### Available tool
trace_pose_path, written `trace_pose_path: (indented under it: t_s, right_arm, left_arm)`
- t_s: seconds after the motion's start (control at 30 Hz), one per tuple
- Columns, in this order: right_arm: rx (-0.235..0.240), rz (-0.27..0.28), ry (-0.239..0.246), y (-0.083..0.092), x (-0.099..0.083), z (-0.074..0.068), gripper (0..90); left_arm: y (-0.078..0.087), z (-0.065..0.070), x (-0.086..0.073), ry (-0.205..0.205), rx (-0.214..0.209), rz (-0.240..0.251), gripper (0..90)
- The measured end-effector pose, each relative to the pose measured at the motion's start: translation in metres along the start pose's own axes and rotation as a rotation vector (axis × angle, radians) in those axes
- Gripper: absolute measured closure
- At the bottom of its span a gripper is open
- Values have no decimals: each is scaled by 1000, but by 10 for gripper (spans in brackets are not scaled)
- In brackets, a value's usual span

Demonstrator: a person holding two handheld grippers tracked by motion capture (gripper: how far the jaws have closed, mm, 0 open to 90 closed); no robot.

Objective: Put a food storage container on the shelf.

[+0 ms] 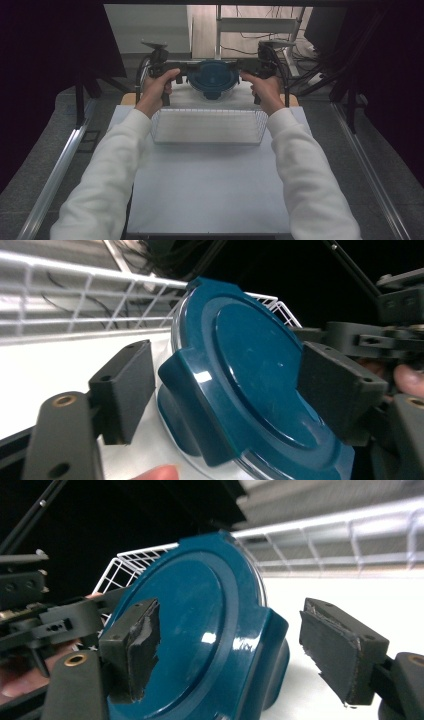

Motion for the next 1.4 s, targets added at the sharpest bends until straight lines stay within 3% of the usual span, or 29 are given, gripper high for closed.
trace_pose_path:
  t_s: [0.13, 0.23, 0.33, 0.5, 0.63, 0.73, 0.93, 1.1, 1.2, 1.4]
  right_arm:
    - [5, 4, 116, 18, -2, -10, 198]
    - [-2, 19, 184, 33, -6, -15, 199]
    - [1, 22, 239, 46, -14, -17, 205]
    - [48, 15, 285, 65, -37, -21, 220]
    - [58, 13, 343, 76, -57, -24, 229]
    - [68, 13, 384, 82, -76, -23, 239]
    - [95, -2, 435, 93, -123, -15, 258]
    - [98, -12, 452, 99, -153, -6, 267]
    - [101, -27, 450, 101, -170, 0, 270]
    - [104, -63, 452, 103, -203, 11, 289]
  left_arm:
    - [16, 9, -5, -78, 59, -5, 194]
    - [28, 21, -14, -104, 52, 9, 190]
    - [38, 34, -28, -168, 76, 8, 192]
    - [52, 52, -52, -226, 50, 3, 192]
    - [61, 64, -79, -285, 30, -24, 190]
    - [66, 67, -100, -294, 19, -39, 191]
    - [70, 62, -146, -244, 4, -75, 192]
    - [71, 55, -180, -265, 46, -90, 194]
    - [69, 51, -201, -249, 33, -108, 194]
    - [67, 48, -233, -292, 73, -167, 201]
Point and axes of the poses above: each handheld gripper's, and its own axes: y roughly backward along the jaws, x roughly out of its top, z roughly to its right, the point moved 5 cm from there along -y, roughly forward along the jaws
